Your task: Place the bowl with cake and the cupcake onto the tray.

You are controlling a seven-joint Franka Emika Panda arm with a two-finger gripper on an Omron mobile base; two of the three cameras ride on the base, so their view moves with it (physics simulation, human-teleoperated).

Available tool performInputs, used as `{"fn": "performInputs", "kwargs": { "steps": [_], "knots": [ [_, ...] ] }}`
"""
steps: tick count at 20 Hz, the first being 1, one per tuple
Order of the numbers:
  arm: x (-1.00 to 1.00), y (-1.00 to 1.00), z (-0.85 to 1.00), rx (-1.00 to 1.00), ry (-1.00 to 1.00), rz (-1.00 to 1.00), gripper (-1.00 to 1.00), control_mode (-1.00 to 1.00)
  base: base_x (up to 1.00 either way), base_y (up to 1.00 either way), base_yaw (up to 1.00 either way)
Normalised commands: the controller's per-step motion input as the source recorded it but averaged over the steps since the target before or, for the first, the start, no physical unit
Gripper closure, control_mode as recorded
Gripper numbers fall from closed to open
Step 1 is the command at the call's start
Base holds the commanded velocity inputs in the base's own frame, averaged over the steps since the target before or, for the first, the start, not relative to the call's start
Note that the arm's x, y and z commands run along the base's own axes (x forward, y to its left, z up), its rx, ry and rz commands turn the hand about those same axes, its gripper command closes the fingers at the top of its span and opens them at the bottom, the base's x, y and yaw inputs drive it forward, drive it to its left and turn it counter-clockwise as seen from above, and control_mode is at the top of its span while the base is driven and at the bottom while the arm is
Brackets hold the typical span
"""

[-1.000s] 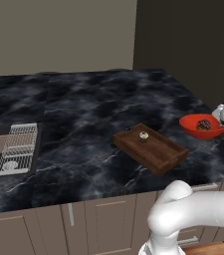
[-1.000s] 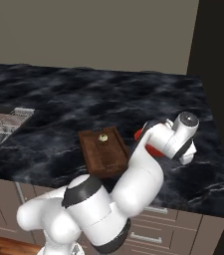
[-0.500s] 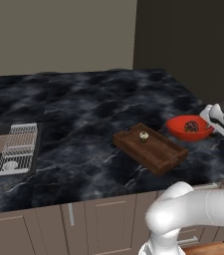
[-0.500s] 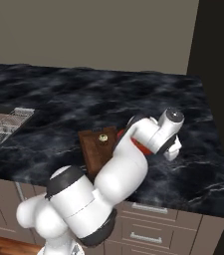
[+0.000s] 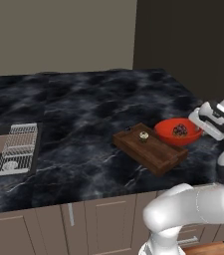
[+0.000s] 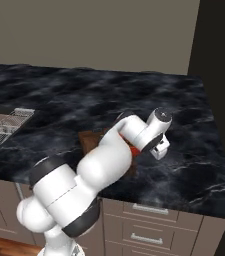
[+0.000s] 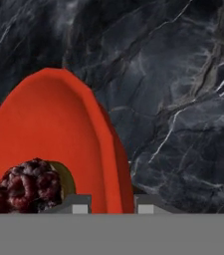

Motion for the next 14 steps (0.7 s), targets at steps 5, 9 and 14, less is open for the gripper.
{"fn": "performInputs", "kwargs": {
  "steps": [5, 9, 14],
  "knots": [
    [0.0, 0.39, 0.0, 0.0, 0.0, 0.14, 1.0, -1.0, 0.0, 0.0, 0.0],
    [0.0, 0.46, 0.0, 0.0, 0.0, 0.15, 1.0, -1.0, 0.0, 0.0, 0.0],
    [0.0, 0.35, -0.04, 0.01, 0.0, 0.14, 1.0, -1.0, 0.0, 0.0, 0.0]
  ]
}}
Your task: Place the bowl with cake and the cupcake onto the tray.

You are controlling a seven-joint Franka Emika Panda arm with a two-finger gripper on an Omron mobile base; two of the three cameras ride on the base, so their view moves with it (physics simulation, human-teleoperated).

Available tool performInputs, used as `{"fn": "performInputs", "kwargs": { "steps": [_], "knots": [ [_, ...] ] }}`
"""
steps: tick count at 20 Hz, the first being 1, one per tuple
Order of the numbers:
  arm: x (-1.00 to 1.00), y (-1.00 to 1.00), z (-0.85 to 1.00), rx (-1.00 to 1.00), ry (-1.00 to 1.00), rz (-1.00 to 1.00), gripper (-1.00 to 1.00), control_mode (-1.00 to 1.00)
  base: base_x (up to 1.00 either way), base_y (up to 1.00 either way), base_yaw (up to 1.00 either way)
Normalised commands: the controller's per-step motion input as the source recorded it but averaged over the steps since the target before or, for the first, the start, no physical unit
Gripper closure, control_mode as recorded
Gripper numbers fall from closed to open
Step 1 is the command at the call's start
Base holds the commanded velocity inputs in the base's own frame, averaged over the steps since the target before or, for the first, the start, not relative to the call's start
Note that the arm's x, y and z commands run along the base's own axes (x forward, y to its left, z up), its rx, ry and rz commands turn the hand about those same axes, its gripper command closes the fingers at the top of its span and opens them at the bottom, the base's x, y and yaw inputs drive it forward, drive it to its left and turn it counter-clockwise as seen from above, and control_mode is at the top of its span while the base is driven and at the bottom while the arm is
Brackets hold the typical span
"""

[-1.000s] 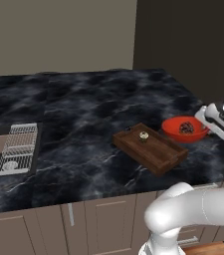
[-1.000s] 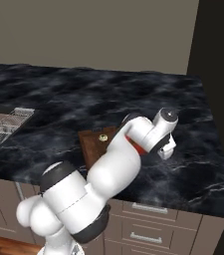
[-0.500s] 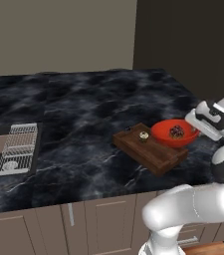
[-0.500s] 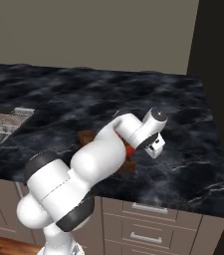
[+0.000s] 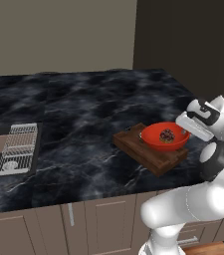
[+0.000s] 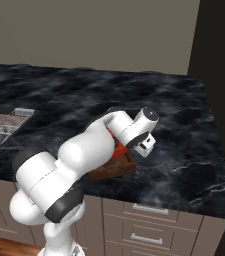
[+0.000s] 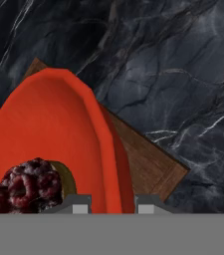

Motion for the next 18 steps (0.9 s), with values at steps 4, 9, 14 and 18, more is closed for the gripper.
{"fn": "performInputs", "kwargs": {
  "steps": [4, 9, 14, 18],
  "knots": [
    [0.0, 0.29, -0.21, 0.04, 0.0, 0.14, 1.0, -1.0, 0.0, 0.0, 0.0],
    [0.0, 0.24, -0.34, 0.04, 0.0, 0.12, 1.0, -1.0, 0.0, 0.0, 0.0],
    [0.0, 0.16, -0.24, 0.03, 0.0, 0.06, 1.0, -1.0, 0.0, 0.0, 0.0],
    [0.07, 0.11, -0.23, 0.03, 0.0, 0.01, 1.0, -1.0, 0.0, 0.0, 0.0]
  ]
}}
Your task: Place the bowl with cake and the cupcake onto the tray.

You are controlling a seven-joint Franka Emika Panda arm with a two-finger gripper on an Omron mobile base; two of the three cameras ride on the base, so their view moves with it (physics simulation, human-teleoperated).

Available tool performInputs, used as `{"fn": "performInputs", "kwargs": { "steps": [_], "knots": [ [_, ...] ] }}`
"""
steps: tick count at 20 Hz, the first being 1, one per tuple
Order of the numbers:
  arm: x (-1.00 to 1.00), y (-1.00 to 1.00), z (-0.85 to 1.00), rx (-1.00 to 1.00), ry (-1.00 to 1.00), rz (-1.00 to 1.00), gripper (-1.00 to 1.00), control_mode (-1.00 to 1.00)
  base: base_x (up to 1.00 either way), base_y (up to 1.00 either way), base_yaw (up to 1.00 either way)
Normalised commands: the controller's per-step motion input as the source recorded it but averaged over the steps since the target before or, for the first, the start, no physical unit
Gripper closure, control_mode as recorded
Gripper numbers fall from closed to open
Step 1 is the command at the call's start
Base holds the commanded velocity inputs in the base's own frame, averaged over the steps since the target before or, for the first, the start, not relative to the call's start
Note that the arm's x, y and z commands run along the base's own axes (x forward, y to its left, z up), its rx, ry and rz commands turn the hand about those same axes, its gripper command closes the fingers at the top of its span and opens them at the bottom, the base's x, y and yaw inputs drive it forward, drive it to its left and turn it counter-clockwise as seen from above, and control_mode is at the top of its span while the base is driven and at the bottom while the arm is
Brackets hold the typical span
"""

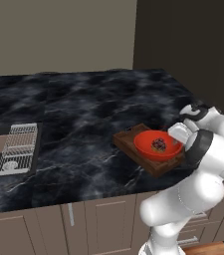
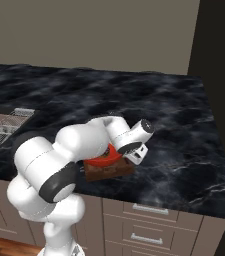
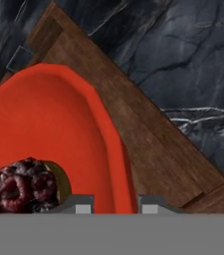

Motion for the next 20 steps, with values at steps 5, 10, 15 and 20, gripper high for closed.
{"fn": "performInputs", "kwargs": {
  "steps": [5, 10, 15, 20],
  "knots": [
    [0.05, 0.03, -0.05, 0.0, 0.0, 0.0, -1.0, -1.0, 0.0, 0.0, 0.0],
    [0.0, 0.0, 0.21, 0.0, 0.0, 0.02, -1.0, -1.0, 0.0, 0.0, 0.0],
    [0.0, -0.04, 0.54, -0.04, -0.03, 0.02, -1.0, -1.0, 0.0, 0.0, 0.0],
    [-0.02, -0.02, 0.6, -0.07, -0.04, 0.05, -1.0, -1.0, 0.0, 0.0, 0.0]
  ]
}}
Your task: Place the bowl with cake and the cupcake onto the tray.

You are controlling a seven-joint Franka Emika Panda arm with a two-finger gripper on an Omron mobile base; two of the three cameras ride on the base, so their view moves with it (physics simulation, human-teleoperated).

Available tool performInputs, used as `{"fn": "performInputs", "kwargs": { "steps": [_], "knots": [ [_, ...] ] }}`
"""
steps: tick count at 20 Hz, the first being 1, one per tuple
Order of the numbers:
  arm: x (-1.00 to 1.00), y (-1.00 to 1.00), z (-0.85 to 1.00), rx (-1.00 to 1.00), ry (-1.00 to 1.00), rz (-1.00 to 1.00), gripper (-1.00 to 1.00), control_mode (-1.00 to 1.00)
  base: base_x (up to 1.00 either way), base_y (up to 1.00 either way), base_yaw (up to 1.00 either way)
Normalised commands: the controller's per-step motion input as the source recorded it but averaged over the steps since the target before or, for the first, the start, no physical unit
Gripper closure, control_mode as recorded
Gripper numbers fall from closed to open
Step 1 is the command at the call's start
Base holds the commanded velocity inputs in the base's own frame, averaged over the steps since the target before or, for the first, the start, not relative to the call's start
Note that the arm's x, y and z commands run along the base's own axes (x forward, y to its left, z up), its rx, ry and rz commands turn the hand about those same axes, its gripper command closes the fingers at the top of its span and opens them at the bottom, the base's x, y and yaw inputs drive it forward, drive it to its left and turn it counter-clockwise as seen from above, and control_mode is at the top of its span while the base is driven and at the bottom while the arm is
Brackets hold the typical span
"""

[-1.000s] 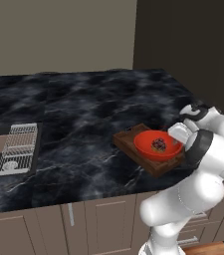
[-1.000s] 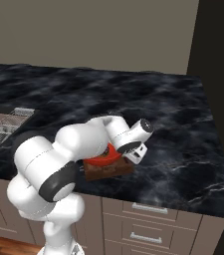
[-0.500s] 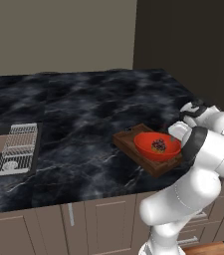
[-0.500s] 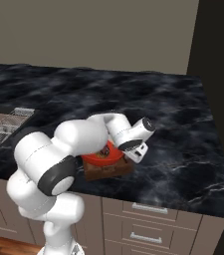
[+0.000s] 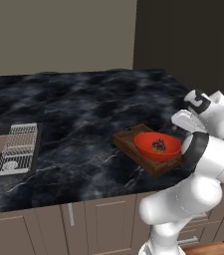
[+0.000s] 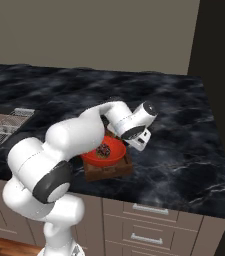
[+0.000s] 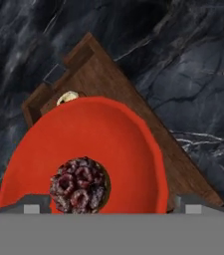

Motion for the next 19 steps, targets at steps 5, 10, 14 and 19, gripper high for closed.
{"fn": "performInputs", "kwargs": {
  "steps": [5, 10, 14, 19],
  "knots": [
    [-0.22, 0.04, 0.66, -0.24, -0.07, 0.11, -1.0, -1.0, 0.0, 0.0, 0.0],
    [-0.39, 0.3, 0.42, -0.34, -0.11, 0.15, -1.0, -1.0, 0.0, 0.0, 0.0],
    [-0.41, 0.47, 0.09, -0.27, -0.1, 0.17, -1.0, -1.0, 0.0, 0.0, 0.0],
    [-0.43, 0.44, 0.0, -0.17, -0.09, 0.12, -1.0, -1.0, 0.0, 0.0, 0.0]
  ]
}}
